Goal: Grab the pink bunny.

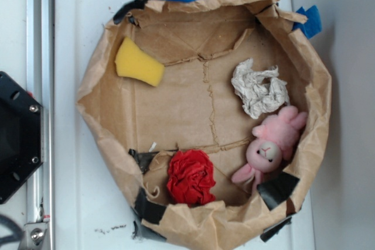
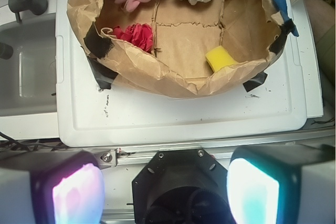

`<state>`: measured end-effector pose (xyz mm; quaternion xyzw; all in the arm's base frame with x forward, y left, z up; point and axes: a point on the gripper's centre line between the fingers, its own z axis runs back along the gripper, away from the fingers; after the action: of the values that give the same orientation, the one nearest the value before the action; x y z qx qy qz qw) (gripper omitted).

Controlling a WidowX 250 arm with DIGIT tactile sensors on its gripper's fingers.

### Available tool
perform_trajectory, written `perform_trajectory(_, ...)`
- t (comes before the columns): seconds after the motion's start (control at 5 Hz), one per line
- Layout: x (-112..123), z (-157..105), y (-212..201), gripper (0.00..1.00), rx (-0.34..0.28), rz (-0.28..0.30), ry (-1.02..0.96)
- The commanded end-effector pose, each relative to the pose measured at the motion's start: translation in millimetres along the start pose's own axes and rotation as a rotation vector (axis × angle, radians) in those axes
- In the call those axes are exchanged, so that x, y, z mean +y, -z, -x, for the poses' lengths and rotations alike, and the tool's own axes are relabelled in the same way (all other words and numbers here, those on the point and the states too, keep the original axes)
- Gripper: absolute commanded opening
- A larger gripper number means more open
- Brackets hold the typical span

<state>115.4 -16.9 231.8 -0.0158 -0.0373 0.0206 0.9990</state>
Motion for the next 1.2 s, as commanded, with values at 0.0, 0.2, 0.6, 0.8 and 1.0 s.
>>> perform_trajectory(0.0, -2, -46, 12, 1.0, -0.027, 0.001, -0.111)
perform_trajectory(0.2, -2, -74, 15, 1.0, -0.068, 0.016, -0.174)
perform_trajectory(0.6, -1, -104, 29, 1.0, -0.224, 0.174, -0.468)
perform_trajectory(0.8, -1, -104, 29, 1.0, -0.224, 0.174, -0.468)
perform_trajectory(1.0, -1, -104, 29, 1.0, -0.224, 0.174, -0.468)
